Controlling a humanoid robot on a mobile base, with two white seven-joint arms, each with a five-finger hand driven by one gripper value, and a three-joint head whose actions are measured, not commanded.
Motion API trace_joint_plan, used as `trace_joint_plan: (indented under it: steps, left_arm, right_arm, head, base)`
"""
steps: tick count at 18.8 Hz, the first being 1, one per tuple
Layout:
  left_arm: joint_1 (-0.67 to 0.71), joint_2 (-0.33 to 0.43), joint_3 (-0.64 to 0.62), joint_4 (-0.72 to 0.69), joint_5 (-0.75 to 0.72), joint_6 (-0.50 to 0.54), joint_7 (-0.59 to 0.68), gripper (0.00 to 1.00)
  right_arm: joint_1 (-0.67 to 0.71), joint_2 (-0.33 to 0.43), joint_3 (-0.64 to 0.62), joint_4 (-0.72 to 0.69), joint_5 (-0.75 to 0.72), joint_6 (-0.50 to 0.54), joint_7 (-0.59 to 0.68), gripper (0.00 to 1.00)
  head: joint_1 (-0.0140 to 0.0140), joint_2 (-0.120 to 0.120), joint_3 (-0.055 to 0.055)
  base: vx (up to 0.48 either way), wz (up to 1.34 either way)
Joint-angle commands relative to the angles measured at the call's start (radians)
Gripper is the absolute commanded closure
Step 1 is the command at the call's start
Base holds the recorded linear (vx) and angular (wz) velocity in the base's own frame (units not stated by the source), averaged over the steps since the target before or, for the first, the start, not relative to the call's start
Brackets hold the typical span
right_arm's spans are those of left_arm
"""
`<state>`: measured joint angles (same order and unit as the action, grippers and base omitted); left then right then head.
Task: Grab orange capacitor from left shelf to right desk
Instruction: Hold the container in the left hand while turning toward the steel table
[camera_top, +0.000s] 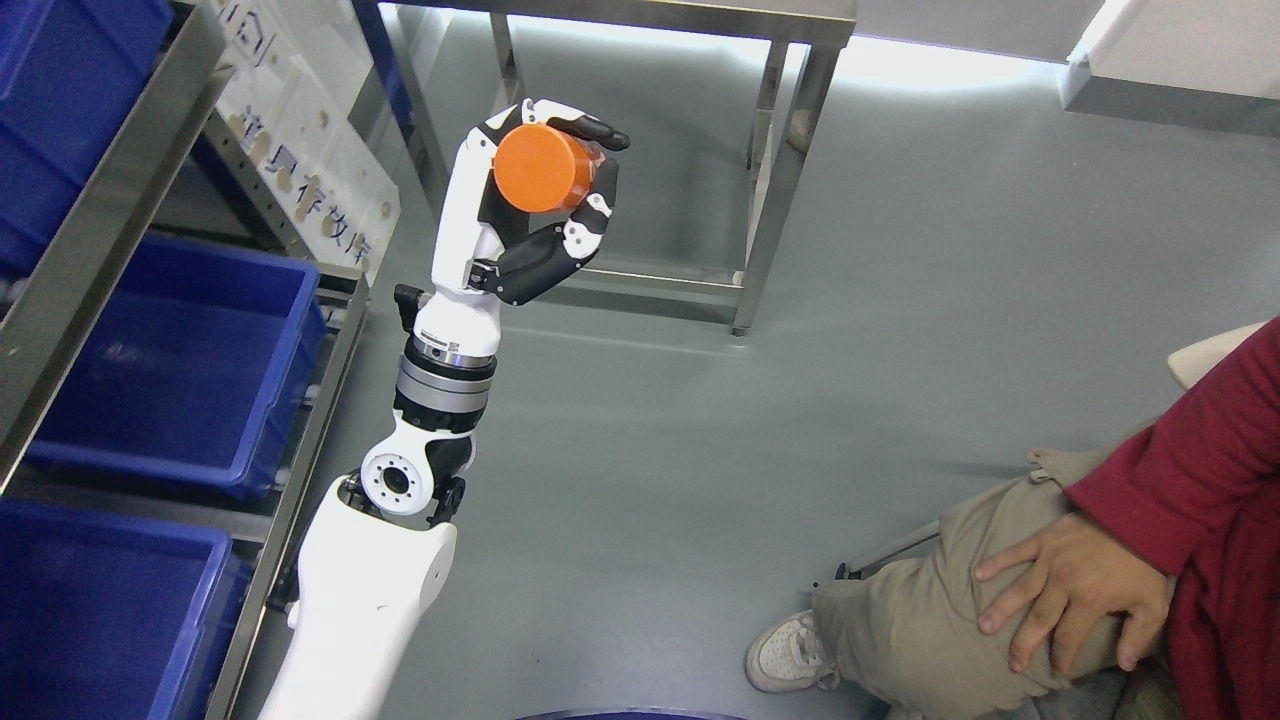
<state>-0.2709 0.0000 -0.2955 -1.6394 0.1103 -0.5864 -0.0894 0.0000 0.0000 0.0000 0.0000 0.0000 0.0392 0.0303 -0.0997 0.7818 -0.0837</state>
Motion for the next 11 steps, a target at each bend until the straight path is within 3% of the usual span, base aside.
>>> trace_joint_plan:
  steps: [1,11]
  left_arm:
    - [-0.077,0.017,-0.093,0.056,-0.001,0.06,0.002,0.98]
    - [-0.35,0.017,-0.071,0.338,-0.011,0.123,0.017,0.97]
  right_arm:
    - [0.034,-0.017,-0.011,-0.023,0.0,0.001,0.0,0.0]
    - [0.034,-0.017,-0.012,-0.023,0.0,0.001,0.0,0.0]
  head:
    - [0.0,0.0,0.0]
    - [0.0,0.0,0.0]
  base:
    - [0.321,-0.37]
    - [0.302,-0.26]
